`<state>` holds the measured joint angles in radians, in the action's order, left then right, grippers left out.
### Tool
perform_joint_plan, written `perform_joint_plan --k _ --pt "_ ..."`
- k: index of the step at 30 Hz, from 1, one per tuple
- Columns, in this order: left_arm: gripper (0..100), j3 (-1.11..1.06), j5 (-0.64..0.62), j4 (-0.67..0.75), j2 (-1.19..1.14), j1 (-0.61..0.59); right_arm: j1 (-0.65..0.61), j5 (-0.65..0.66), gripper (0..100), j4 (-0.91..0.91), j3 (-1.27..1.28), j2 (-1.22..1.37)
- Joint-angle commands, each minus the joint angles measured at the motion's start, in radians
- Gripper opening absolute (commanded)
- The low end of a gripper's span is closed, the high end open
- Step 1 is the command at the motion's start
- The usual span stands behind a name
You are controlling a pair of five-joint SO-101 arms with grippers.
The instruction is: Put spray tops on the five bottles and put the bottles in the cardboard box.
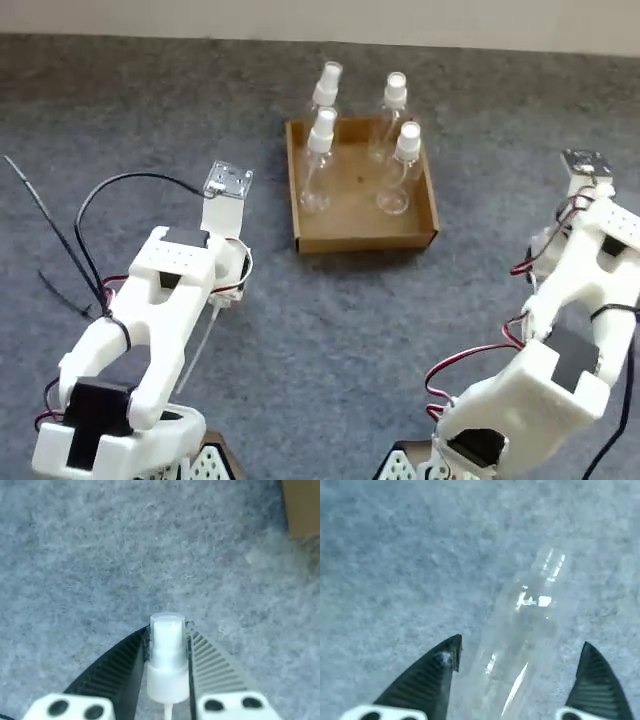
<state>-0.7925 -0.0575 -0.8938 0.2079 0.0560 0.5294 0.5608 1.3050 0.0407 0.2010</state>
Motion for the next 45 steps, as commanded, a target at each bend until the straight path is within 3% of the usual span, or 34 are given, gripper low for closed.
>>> perform_joint_plan --k 1,15,19,26,38,45 --pt "4 0.042 0.002 -0.011 -0.008 0.007 -0.062 -0.049 29.3 0.007 -0.096 -0.004" --pt "4 0.042 0.003 0.006 -0.033 0.007 -0.010 -0.247 29.3 0.248 -0.684 0.456" --pt "4 0.042 0.003 0.018 -0.035 0.007 -0.001 -0.241 29.3 0.305 -0.814 0.564" --pt "4 0.044 0.003 0.018 -0.036 0.008 -0.007 -0.080 29.3 0.456 -0.949 0.648" --pt "4 0.044 0.003 0.032 -0.039 0.008 -0.024 0.025 29.3 0.461 -0.960 0.627" --pt "4 0.050 0.003 0.058 -0.073 0.012 -0.051 0.094 29.3 0.453 -0.680 0.383"
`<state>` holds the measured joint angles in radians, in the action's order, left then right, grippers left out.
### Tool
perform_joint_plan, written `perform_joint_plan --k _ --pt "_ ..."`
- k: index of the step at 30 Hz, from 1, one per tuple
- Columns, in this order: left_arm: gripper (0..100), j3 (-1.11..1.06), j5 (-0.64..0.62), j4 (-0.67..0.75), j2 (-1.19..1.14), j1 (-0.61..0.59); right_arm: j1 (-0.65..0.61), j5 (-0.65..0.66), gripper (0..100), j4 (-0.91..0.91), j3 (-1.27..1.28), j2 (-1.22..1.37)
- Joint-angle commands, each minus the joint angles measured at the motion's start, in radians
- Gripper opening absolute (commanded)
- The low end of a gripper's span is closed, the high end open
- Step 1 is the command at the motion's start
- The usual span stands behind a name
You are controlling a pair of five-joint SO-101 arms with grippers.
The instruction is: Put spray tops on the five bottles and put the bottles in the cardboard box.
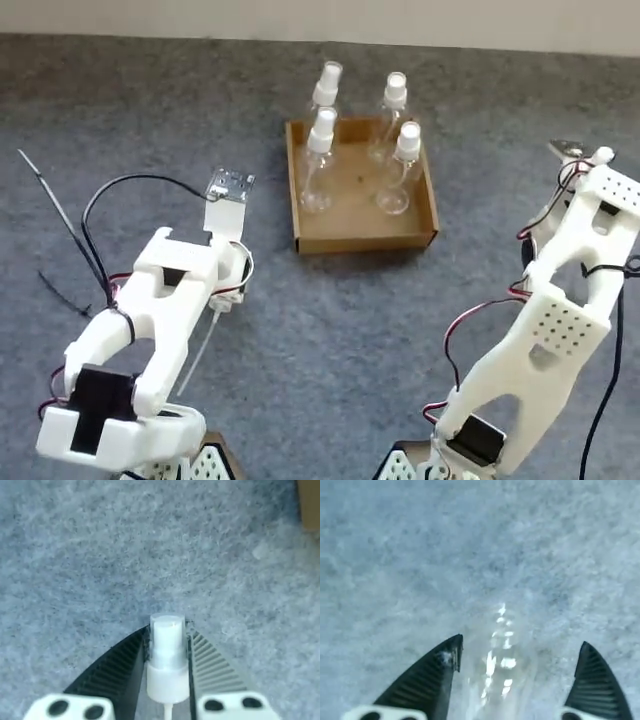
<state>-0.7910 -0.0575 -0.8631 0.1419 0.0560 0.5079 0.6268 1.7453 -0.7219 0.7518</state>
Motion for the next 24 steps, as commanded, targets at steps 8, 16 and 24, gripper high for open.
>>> perform_joint_plan --k 8,16,24 --pt "4 0.048 0.003 0.028 -0.013 0.010 -0.027 0.035 29.3 -0.268 0.504 -0.366" --pt "4 0.044 0.003 0.026 -0.013 0.010 -0.012 0.003 29.3 -0.337 0.558 -0.363" --pt "4 0.042 0.003 0.026 -0.013 0.008 -0.004 -0.040 25.3 -0.398 0.564 -0.363"
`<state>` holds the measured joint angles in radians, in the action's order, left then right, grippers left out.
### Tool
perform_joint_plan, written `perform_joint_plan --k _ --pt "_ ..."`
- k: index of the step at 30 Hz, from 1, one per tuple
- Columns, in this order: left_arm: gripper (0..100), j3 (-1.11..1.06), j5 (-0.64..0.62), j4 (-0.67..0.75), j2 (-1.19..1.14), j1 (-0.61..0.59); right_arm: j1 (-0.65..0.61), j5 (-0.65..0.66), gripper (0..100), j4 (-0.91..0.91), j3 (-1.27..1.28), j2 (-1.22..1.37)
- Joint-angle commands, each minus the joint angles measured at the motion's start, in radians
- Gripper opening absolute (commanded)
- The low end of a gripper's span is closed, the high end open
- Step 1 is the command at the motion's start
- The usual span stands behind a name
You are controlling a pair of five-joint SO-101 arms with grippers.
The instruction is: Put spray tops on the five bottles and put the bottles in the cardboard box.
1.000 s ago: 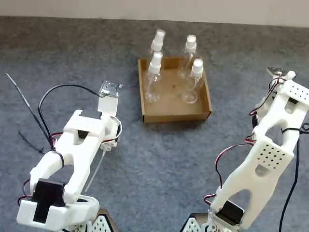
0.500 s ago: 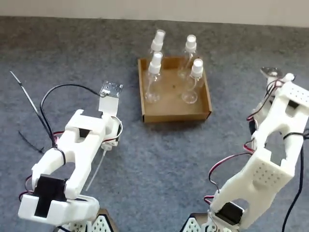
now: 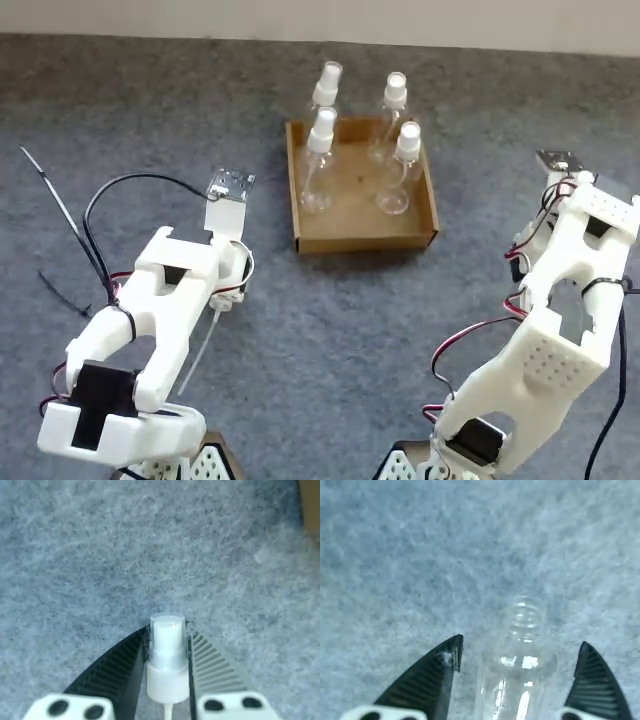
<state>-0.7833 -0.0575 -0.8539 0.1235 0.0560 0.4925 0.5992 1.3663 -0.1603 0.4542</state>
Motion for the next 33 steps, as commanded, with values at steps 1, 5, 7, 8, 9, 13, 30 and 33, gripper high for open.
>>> perform_joint_plan --k 1,5,7,8,9,13,30,33 --pt "4 0.035 0.003 0.017 0.005 0.008 0.012 -0.012 23.5 -0.019 0.002 -0.065" --pt "4 0.035 0.003 0.017 0.005 0.008 0.012 -0.009 19.4 -0.012 0.002 -0.065" --pt "4 0.035 0.003 0.017 0.005 0.008 0.013 -0.009 19.0 -0.012 0.002 -0.065" --pt "4 0.035 0.003 0.017 0.005 0.008 0.013 -0.009 18.7 -0.012 0.002 -0.065" --pt "4 0.035 0.003 0.015 0.005 0.008 0.013 -0.009 17.3 -0.012 0.002 -0.065" --pt "4 0.035 0.003 0.015 0.005 0.008 0.018 -0.009 10.2 -0.012 0.001 -0.068" --pt "4 0.045 0.002 0.014 0.016 0.007 -0.051 -0.126 4.1 0.054 -0.027 -0.410" --pt "4 0.084 0.000 0.000 0.018 0.002 -0.124 -0.167 4.0 0.059 0.067 -0.579"
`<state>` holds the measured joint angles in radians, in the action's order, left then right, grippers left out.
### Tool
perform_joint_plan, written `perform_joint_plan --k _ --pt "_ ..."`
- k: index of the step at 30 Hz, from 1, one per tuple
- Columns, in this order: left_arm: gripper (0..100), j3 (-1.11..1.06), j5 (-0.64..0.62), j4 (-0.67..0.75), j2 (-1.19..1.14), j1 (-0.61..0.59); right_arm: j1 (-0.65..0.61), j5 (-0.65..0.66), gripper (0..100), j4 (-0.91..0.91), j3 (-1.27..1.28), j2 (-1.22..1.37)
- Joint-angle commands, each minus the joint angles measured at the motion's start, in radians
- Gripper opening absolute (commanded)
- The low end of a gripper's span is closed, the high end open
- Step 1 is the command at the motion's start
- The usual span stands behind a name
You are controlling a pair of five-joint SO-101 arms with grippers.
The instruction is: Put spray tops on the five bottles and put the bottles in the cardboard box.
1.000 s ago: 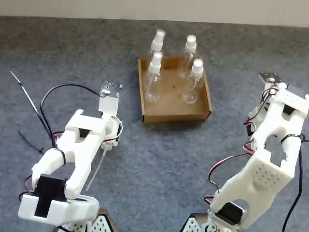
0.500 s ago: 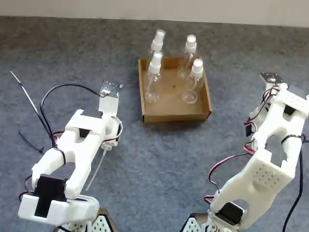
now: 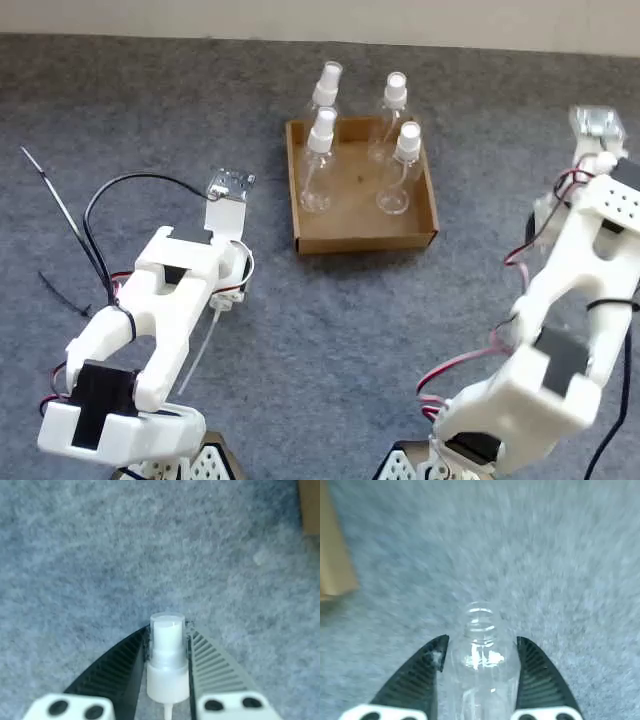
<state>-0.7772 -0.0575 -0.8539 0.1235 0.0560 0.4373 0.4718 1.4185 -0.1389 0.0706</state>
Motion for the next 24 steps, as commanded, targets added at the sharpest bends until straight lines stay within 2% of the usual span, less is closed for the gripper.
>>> perform_joint_plan --k 1,8,13,17,19,24 --pt "4 0.094 -0.002 -0.023 0.028 -0.013 -0.108 -0.054 4.0 0.007 0.079 -0.262" --pt "4 0.194 0.000 -0.147 0.325 -0.081 -0.426 -0.173 3.7 -0.050 0.351 -0.746" --pt "4 0.357 0.037 -0.249 0.631 -0.077 -0.659 -0.262 3.7 -0.194 0.555 -0.995" --pt "4 0.556 0.043 -0.275 0.733 -0.070 -0.837 -0.356 3.6 -0.366 0.717 -1.081" --pt "4 0.654 0.043 -0.284 0.734 -0.038 -0.888 -0.350 3.6 -0.426 0.789 -1.110" --pt "4 0.846 0.041 -0.296 0.719 0.090 -0.974 -0.226 3.7 -0.433 0.940 -1.193"
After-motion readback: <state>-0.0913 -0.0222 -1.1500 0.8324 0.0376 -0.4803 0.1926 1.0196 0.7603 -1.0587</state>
